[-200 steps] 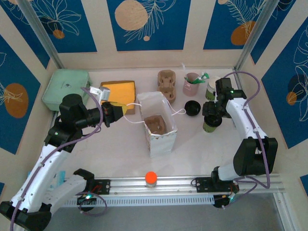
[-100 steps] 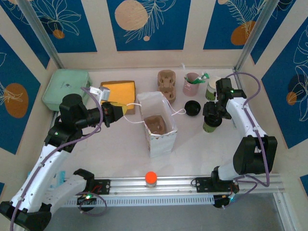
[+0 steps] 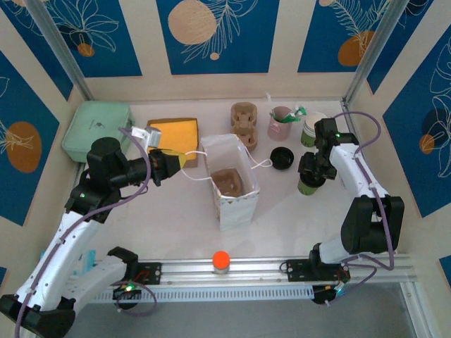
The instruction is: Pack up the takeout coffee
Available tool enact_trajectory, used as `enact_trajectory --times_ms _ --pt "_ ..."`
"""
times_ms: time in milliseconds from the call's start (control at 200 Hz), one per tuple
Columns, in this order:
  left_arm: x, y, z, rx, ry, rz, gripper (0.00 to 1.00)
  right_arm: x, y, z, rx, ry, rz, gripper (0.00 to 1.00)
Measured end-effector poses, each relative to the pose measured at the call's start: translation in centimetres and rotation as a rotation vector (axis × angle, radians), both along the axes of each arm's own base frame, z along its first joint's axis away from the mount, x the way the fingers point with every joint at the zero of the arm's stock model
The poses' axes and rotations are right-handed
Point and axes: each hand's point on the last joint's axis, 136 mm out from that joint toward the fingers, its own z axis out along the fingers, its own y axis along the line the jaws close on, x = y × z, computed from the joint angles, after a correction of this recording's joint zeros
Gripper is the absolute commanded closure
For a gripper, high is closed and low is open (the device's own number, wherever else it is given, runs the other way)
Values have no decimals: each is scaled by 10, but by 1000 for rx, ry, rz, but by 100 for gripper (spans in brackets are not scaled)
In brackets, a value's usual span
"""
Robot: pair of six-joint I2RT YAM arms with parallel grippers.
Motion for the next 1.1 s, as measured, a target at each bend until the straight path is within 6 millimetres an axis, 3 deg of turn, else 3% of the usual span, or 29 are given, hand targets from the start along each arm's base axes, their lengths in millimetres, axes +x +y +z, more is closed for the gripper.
enact_trajectory --times_ms 140,415,650,866,1006,1101 --pt "0 0 0 0 0 0 85 -1 -1 1 8 0 -60 54" --pt "0 0 0 0 -1 0 85 -3 -2 1 37 -2 -200 63" --pt "0 0 0 0 -1 0 85 -1 -5 1 60 21 -341 59" --pt "0 0 0 0 -1 0 85 3 -7 1 71 46 -449 44" --pt "0 0 0 0 -1 0 86 3 -8 1 83 48 -491 26" --pt "0 0 0 0 -1 0 85 0 -5 0 96 72 -506 5"
